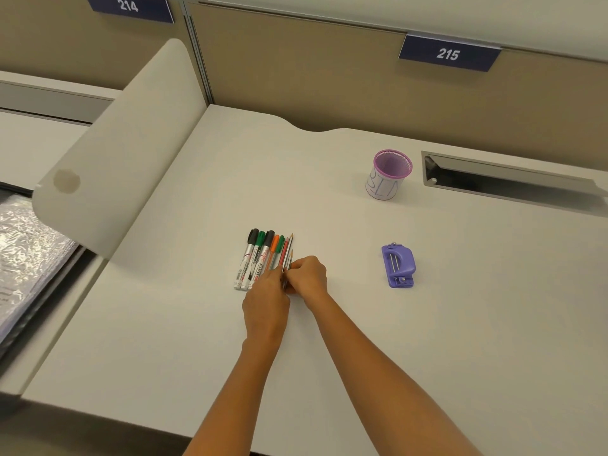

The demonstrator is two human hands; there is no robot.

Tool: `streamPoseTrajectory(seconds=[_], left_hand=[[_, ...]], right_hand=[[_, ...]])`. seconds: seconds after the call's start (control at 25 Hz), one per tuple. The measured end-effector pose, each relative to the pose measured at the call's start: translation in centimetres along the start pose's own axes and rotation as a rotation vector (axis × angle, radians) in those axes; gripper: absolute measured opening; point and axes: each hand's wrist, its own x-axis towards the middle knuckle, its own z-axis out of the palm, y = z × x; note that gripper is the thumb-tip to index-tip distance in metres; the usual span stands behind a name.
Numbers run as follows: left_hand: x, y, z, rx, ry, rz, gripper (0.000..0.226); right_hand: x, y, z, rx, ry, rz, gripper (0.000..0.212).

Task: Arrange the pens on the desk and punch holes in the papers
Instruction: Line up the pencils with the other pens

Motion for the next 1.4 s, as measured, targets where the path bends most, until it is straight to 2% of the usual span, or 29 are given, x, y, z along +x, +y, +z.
streamPoseTrajectory(seconds=[0.36,0.48,0.68,0.8,1.12,1.4], left_hand=[[-0.2,-0.5,-0.3,-0.020,0.001,-0.007,0.027],[-0.1,-0.6,-0.3,-0.025,0.000,-0.004,0.022],[-0.8,-0.6,0.0,-0.057,0.045,0.048,0.023],[-1.2,-1.1,0.1,-0.058,0.017,0.011,0.027],[-2.0,-1.8,0.0,-0.071,0.000,-0.003,0.030],[-2.1,-2.2,0.2,-0.119,0.003,-0.019,0.032]], right_hand=[[0.4,-0.3,0.4,0.003,-0.028,0.008,0.008],[0.4,-0.2,0.4,0.003,0.009,0.026,0.007],[0.7,-0.1,0.2,-0.002,0.095,0.096,0.028],[0.7,-0.3,0.3,-0.031,0.106,0.081,0.032],[0.9,-0.3,0.8,-0.053,0.168,0.056,0.015],[1.1,-0.1,1.2,-0.014,0.152,0.055,0.007]])
